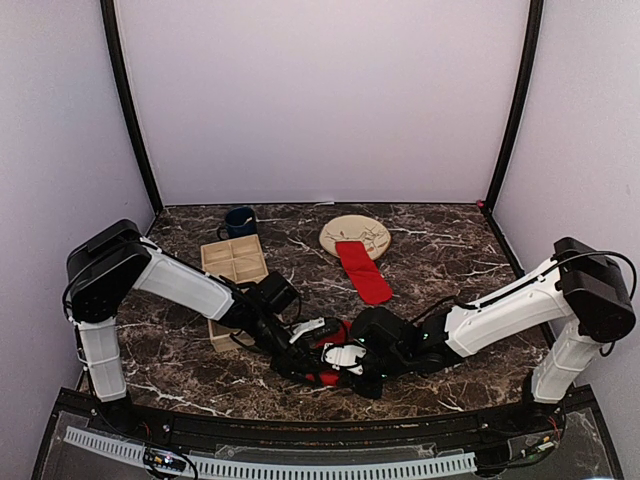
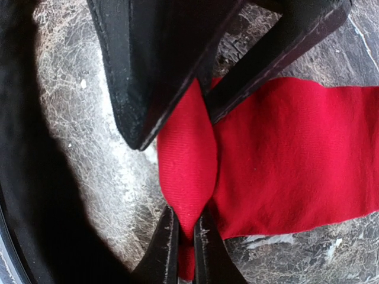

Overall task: Roll the socks
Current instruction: Roll the sock at the center of the board.

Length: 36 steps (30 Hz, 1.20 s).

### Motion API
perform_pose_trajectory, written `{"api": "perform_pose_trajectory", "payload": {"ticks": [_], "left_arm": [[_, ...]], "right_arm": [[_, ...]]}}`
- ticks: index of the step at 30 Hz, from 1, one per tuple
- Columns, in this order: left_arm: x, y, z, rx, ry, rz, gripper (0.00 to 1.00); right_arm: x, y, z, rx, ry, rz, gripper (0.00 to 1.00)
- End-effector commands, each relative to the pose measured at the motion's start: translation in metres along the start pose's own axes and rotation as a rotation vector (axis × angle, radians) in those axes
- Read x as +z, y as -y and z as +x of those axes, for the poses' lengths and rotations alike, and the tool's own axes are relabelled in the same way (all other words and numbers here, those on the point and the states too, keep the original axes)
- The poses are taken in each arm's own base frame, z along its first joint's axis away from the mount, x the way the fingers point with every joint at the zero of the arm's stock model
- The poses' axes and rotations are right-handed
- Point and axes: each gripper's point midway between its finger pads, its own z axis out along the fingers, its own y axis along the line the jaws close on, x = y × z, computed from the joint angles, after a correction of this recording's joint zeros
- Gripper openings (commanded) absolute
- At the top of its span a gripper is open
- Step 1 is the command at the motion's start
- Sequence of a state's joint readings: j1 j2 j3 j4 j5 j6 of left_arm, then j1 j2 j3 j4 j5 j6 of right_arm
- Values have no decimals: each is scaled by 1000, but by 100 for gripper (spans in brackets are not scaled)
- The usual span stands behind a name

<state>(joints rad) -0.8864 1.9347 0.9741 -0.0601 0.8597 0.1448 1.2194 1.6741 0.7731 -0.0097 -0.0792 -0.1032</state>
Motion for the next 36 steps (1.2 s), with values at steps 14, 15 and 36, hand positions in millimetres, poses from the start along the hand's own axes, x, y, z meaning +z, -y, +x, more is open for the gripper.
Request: {"api": "perform_pose_trajectory", "payload": {"ticks": [14, 15, 36], "left_arm": [[-30, -19, -2, -33, 78, -197, 36], [-31, -19, -2, -34, 84, -204, 36], [-78, -24, -23, 88, 356, -444, 37]], "right_arm": [[1, 1, -5, 44, 18, -14, 0], [1, 0, -6, 45, 20, -15, 0], [-2, 9, -6, 263, 24, -214, 0]]}}
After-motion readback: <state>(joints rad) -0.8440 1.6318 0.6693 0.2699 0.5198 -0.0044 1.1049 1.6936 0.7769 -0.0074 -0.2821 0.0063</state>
